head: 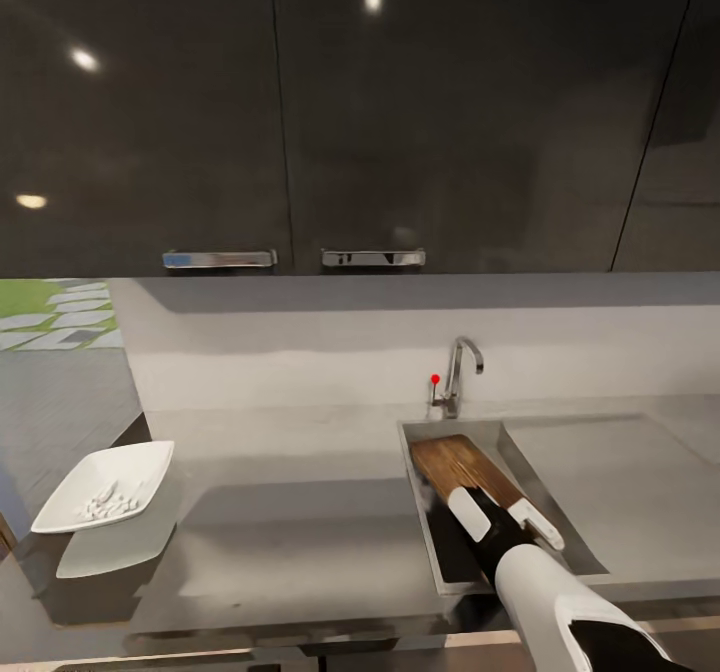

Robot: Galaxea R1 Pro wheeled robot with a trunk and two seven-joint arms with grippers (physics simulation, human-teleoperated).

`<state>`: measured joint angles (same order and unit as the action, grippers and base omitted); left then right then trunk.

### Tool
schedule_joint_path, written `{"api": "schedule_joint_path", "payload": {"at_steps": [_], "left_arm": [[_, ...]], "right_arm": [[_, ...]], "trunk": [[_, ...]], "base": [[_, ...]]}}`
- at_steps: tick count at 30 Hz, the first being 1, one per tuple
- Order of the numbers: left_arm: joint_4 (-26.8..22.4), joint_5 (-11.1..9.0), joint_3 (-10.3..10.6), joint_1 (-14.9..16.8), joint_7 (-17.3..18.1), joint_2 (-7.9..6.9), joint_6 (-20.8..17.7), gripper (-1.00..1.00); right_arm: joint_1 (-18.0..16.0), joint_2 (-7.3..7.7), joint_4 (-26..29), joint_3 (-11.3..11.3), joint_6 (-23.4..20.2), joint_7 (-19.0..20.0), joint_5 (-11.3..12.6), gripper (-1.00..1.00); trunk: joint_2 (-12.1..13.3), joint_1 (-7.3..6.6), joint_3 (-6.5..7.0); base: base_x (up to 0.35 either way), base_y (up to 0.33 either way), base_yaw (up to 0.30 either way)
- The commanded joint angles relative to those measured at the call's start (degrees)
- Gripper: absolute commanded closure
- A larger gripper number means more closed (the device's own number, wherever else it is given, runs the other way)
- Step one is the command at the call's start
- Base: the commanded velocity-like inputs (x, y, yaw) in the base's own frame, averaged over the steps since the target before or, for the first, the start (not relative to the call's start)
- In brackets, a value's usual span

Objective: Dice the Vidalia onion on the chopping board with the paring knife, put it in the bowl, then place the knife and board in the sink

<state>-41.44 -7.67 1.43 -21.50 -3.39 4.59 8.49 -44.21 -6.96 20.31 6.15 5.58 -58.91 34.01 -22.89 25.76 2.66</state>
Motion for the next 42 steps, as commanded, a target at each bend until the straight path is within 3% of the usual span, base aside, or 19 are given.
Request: {"api": "schedule_joint_path", "payload": {"at_steps": [1,11,35,42], "left_arm": [[-0.04,-0.51,0.16,-0.03,-0.22,-0.02,0.12,-1.0],[-0.04,-0.51,0.16,-0.03,-0.21,-0.02,0.12,-1.0],[-0.19,-0.51,0.16,-0.03,-0.22,-0.02,0.12,-1.0],[-0.16,-0.51,0.16,-0.03,-0.22,-0.02,0.12,-1.0]], "right_arm": [[0.0,0.07,-0.03,0.09,0.57,0.17,0.35,1.0],[0.0,0.36,-0.09,0.03,5.29,0.3,0.19,1.0],[0.0,0.37,-0.78,0.08,5.79,-0.55,0.02,1.0],[0.0,0.22,-2.13,-0.12,5.94,-3.75,-0.13,1.0]], "trunk": [[-0.03,0.02,-0.01],[-0.03,0.02,-0.13],[-0.03,0.02,-2.33],[-0.03,0.02,-2.99]], "base": [[0.0,0.0,0.0],[0.0,0.0,0.0],[0.057,-0.027,0.0],[0.009,-0.005,0.0]]}}
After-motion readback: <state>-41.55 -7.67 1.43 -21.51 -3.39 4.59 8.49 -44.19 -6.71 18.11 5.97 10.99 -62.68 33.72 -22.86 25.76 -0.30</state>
